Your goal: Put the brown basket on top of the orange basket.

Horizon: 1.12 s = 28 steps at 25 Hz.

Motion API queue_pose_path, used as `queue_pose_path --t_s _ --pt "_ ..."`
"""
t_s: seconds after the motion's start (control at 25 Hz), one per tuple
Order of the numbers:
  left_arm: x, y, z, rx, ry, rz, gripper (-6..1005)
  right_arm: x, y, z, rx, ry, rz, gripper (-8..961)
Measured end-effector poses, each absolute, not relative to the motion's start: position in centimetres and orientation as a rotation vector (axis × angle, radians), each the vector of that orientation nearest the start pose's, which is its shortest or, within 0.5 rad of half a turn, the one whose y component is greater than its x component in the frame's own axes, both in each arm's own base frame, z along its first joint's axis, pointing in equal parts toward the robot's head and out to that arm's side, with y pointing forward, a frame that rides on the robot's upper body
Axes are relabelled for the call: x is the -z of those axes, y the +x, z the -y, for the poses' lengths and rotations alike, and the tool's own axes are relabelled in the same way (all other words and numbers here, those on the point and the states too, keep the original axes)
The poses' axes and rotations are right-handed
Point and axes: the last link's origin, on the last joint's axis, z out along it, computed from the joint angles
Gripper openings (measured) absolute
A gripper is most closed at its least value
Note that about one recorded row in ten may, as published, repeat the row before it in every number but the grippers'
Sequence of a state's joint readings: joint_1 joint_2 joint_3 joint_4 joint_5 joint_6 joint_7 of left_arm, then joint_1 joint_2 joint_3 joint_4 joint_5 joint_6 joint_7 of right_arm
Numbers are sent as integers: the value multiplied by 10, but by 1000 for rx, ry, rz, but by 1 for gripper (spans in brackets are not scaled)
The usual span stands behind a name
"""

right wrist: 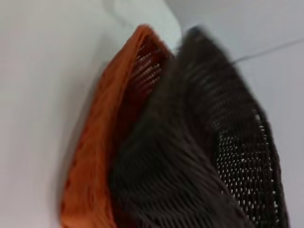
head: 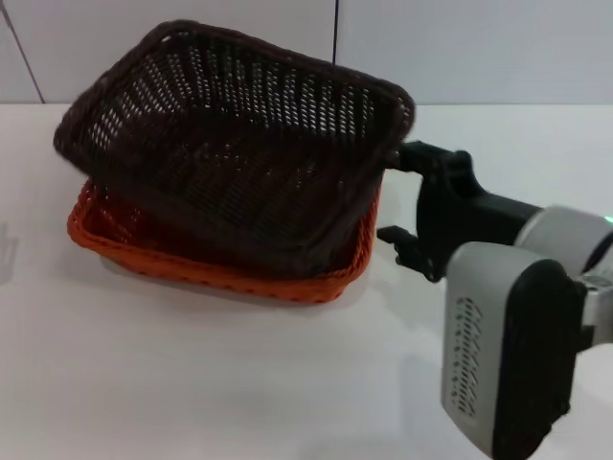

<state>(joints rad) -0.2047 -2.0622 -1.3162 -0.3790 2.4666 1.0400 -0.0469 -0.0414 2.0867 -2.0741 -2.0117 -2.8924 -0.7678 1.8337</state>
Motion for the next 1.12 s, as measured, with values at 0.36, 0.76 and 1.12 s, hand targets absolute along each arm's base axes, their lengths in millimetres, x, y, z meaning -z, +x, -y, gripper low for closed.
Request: queue_pose_path --t_s 0.36,0.76,1.12 --pt "-35 -388 -296 561 -1254 693 785 7 99 -264 191 -2174 576 703" --pt "-35 -385 -301 566 -1260 689 785 -48 123 -340 -239 -1812 143 703" --pt "-35 -383 -301 574 -1257 682 785 -83 233 -369 -521 -1406 -361 703"
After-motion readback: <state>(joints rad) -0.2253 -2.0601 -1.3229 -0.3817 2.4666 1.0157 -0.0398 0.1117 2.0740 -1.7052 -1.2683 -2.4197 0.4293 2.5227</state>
